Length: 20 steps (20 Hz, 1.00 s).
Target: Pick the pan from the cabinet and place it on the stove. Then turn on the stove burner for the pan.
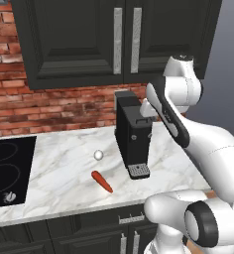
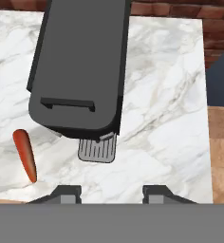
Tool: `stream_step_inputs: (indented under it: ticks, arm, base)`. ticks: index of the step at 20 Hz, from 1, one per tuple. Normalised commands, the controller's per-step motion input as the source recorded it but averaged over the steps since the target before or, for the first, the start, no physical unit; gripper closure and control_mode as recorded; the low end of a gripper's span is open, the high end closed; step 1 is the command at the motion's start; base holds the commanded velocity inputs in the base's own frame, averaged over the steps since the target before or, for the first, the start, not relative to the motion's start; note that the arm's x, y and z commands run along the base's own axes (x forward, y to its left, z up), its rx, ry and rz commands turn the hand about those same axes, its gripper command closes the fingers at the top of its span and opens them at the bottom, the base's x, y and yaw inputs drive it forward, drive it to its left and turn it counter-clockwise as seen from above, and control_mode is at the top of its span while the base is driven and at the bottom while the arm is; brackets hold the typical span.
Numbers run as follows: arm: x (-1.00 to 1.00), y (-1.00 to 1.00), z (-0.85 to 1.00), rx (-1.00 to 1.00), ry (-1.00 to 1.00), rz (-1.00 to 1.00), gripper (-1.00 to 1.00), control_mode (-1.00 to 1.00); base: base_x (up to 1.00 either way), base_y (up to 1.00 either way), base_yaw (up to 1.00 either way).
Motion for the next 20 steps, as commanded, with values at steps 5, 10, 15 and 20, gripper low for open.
stream_step_inputs:
  ticks: [5, 10, 15, 20]
  arm:
    - [-0.18, 0.0, 0.0, 0.0, -0.02, 0.0, -1.0, -1.0]
    - [-0.24, 0.02, 0.05, 0.0, -0.17, 0.0, -1.0, -1.0]
    - [-0.01, 0.17, 0.2, 0.0, -0.23, 0.0, -1.0, -1.0]
    - [0.0, 0.28, 0.35, 0.0, -0.26, 0.0, -1.0, -1.0]
  base:
    - [0.0, 0.0, 0.0]
    - [0.0, 0.0, 0.0]
    - [0.0, 0.0, 0.0]
    - [0.0, 0.0, 0.0]
